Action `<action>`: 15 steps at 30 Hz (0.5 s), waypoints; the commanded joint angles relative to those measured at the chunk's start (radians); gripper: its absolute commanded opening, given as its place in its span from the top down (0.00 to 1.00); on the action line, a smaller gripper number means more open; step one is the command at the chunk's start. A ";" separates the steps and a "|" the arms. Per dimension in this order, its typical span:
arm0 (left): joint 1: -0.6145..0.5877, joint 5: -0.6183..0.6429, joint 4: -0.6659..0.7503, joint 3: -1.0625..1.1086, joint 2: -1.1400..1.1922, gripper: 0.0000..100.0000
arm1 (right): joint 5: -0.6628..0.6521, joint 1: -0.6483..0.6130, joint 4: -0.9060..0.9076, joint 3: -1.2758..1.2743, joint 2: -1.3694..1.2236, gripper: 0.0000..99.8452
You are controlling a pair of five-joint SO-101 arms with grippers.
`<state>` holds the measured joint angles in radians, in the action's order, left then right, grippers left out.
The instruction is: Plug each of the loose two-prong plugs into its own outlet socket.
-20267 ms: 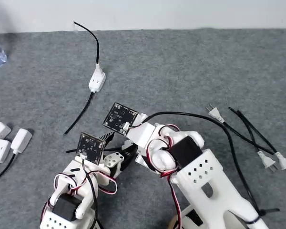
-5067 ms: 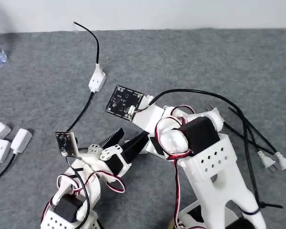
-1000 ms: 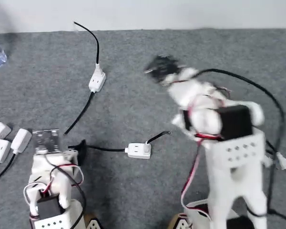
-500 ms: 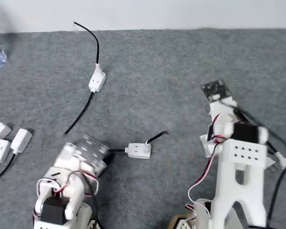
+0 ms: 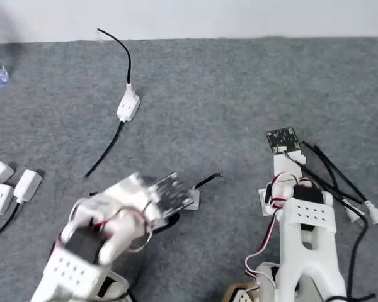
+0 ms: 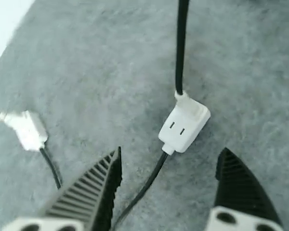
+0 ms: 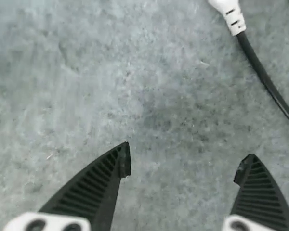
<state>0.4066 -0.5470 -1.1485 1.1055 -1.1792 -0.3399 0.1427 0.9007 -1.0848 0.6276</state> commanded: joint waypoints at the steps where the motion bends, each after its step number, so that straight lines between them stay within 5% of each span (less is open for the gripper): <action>1: 0.026 -0.083 0.118 -0.142 0.344 0.71 | 0.008 0.041 -0.071 -0.006 0.018 0.66; 15: 0.023 -0.241 0.430 -0.246 0.916 0.71 | -0.035 0.139 -0.259 -0.081 -0.021 0.66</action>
<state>0.4266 -0.7587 -0.7894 0.9291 -0.3675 -0.3583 0.2716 0.6628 -1.1799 0.6245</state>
